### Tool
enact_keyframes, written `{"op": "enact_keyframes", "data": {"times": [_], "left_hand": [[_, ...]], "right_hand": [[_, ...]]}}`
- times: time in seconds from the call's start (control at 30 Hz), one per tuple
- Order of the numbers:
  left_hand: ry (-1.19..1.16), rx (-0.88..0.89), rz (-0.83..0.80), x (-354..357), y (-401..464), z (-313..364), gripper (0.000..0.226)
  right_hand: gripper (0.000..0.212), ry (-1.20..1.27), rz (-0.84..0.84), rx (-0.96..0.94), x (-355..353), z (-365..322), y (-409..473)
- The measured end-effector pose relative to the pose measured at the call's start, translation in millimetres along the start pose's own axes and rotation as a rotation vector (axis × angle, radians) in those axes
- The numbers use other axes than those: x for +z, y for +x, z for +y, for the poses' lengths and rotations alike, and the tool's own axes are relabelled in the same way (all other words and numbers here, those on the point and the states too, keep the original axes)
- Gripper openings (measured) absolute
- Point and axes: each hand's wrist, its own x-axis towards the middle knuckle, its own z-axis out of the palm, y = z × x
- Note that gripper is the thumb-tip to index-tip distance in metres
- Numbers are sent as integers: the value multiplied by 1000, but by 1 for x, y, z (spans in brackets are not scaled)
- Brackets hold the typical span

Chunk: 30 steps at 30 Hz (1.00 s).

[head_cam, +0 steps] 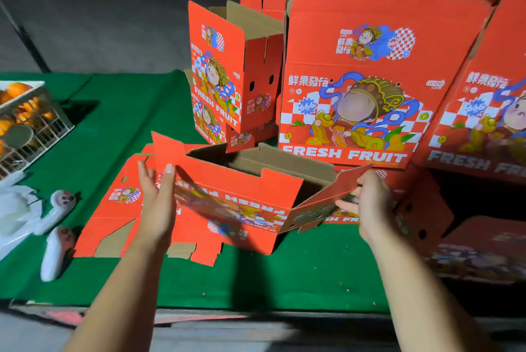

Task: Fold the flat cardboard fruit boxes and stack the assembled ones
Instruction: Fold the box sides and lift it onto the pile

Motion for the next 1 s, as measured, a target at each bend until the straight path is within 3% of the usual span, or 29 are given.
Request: {"op": "enact_keyframes", "data": {"times": [0.1, 0.13, 0.2, 0.3, 0.4, 0.43, 0.53, 0.63, 0.7, 0.77, 0.87, 0.93, 1.0], "left_hand": [[0, 59, -98, 5, -3, -1, 30], [2, 55, -118, 8, -7, -2, 23], [-8, 53, -183, 16, -20, 0, 22], [5, 133, -309, 31, -36, 10, 37], [54, 185, -345, 26, -44, 18, 63], [112, 218, -342, 20, -46, 20, 62], [303, 268, -344, 0, -56, 27, 43], [260, 239, -434, -11, -67, 27, 39], [308, 241, -452, -14, -70, 28, 43], [308, 194, -471, -18, -74, 31, 54], [115, 101, -559, -25, -82, 30, 55], [-13, 58, -565, -26, -88, 29, 62], [-49, 23, -550, -23, -91, 26, 67]], "right_hand": [[37, -71, 43, -46, 2, -14, 3], [35, -89, 61, -83, 3, -16, 4], [23, -166, 48, -211, 8, -15, -2], [19, -286, -232, -327, 19, -1, -18], [87, -314, -415, -289, 21, 10, -21], [98, -294, -455, -291, 19, 10, -20], [98, -245, -586, -317, 8, 9, -9], [112, -542, -651, -475, -3, 7, -2], [94, -586, -574, -506, -5, 6, 0], [61, -392, -436, -450, -5, 3, -1], [20, -94, -315, -349, -11, -3, 0], [19, -4, -282, -296, -14, -5, -2], [36, 134, -289, -194, -14, -3, -11]]}}
